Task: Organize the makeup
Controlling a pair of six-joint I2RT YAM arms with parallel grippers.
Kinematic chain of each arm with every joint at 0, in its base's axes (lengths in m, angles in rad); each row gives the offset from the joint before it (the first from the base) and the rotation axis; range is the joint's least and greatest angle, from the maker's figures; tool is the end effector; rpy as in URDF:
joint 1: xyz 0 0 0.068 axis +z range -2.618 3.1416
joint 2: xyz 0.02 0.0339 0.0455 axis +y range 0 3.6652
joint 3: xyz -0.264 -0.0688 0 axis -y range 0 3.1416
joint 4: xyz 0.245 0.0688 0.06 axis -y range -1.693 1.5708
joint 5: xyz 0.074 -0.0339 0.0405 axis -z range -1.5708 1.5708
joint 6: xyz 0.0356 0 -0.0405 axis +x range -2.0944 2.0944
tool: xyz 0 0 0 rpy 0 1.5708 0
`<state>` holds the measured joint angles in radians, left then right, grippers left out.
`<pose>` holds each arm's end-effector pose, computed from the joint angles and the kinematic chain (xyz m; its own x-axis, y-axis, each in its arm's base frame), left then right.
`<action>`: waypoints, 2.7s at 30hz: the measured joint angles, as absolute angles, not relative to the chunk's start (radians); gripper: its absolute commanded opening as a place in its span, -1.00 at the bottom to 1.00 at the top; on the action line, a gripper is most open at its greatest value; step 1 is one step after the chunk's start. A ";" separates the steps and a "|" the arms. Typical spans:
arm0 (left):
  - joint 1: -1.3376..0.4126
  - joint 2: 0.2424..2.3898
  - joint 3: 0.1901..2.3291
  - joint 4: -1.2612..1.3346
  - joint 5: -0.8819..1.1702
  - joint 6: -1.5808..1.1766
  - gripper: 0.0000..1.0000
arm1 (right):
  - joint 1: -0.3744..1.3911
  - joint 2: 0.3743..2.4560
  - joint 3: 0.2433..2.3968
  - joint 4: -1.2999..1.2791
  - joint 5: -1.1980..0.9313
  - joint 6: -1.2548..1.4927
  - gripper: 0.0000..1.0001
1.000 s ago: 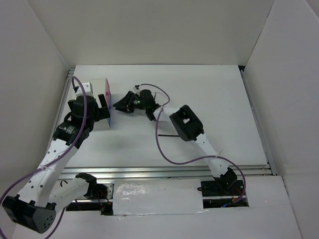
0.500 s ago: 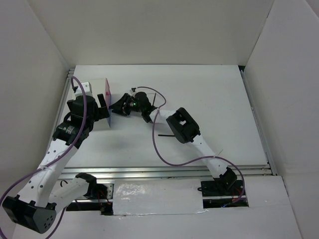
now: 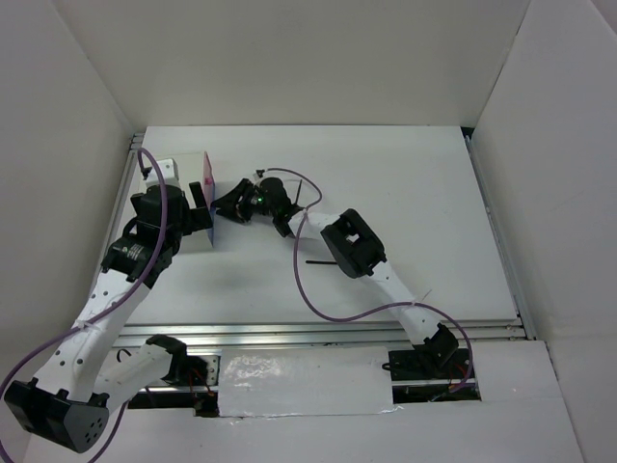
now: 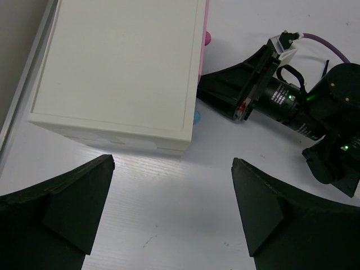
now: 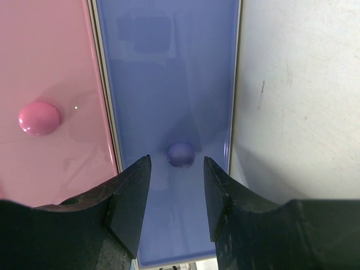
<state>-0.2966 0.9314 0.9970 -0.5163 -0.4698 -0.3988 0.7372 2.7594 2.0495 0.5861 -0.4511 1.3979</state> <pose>0.1942 -0.0425 0.3552 -0.3338 -0.2601 -0.9061 -0.2807 0.9450 -0.1678 0.4302 0.4115 0.0847 -0.9272 0.3556 -0.1177 -0.0691 0.1464 0.9868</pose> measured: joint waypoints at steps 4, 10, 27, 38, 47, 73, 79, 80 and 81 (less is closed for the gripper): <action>-0.297 0.931 0.997 -0.517 -0.465 -0.399 0.99 | 0.738 2.774 2.067 0.596 -0.447 1.417 -0.03; -0.297 0.928 0.997 -0.516 -0.456 -0.398 0.99 | 0.742 2.807 2.094 0.599 -0.440 1.435 -0.07; -0.297 0.920 0.997 -0.516 -0.421 -0.398 0.99 | 0.745 2.835 2.130 0.632 -0.425 1.485 -0.38; -0.296 0.920 0.997 -0.516 -0.418 -0.397 0.99 | 0.746 2.847 2.141 0.645 -0.424 1.499 -0.62; -0.296 0.920 0.997 -0.516 -0.415 -0.397 0.99 | 0.746 2.831 2.070 0.727 -0.414 1.495 -0.69; -0.296 0.920 0.997 -0.516 -0.414 -0.397 0.99 | 0.693 2.700 1.810 0.831 -0.460 1.470 -0.80; -0.296 0.920 0.997 -0.516 -0.414 -0.397 0.99 | 0.681 2.670 1.757 0.847 -0.464 1.464 -0.80; -0.296 0.920 0.997 -0.516 -0.414 -0.397 0.99 | 0.679 2.664 1.749 0.846 -0.465 1.462 -0.80; -0.296 0.920 0.997 -0.516 -0.414 -0.397 0.99 | 0.677 2.658 1.740 0.846 -0.465 1.457 -0.80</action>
<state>-0.2958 0.9203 0.9970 -0.5159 -0.4137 -0.3965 0.6769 2.6575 1.7401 0.8455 -0.4648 1.4570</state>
